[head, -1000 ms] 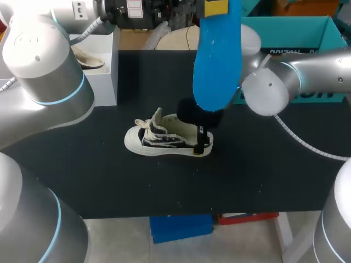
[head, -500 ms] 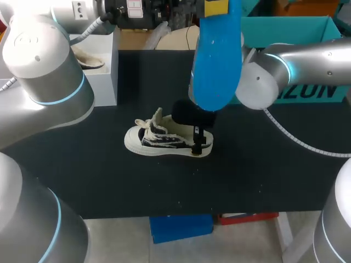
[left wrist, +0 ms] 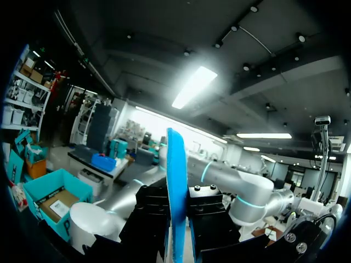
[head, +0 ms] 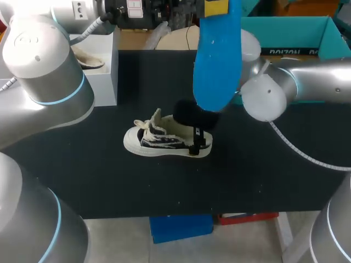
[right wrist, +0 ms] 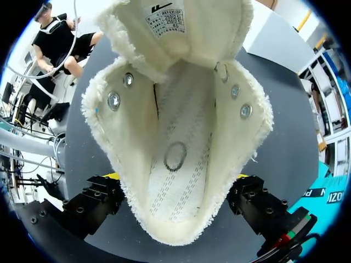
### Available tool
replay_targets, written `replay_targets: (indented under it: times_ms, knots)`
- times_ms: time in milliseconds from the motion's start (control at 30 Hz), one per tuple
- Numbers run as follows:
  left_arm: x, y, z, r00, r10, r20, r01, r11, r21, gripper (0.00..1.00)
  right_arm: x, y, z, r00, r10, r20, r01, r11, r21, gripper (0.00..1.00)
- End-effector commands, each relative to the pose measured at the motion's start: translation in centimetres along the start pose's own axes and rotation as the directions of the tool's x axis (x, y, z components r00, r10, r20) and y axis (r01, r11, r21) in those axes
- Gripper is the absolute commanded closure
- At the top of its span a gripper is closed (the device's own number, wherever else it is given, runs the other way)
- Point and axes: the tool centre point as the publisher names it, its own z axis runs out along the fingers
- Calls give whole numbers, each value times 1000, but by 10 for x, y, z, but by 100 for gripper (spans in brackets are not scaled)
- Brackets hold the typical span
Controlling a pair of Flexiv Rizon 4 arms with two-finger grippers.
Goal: Take the shoe out of the shoebox, open the shoe tongue, remove and reinsert the insole, then place the shoe into the shoebox
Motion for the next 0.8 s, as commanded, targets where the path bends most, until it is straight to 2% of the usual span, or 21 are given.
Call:
replay_targets:
  times_ms: [33, 300, 500, 800]
  knots:
    - [0, 0, 2, 1000, -1, 5, 1, 1000, -1, 100, 3, -8, 0, 1000, 13, 23, -10, 988, -157, 0]
    - [0, 0, 2, 1000, -1, 5, 1, 1000, -1, 100, 0, -13, 1, 997, 57, 41, -42, 952, -302, 0]
    - [0, 0, 2, 1000, -1, 5, 1, 1000, -1, 100, 0, -13, 3, 995, 79, 64, -41, 892, -451, 0]
    - [0, 0, 2, 1000, -1, 5, 1, 1000, -1, 100, -1, -14, 5, 994, 79, 78, -23, 834, -552, 0]
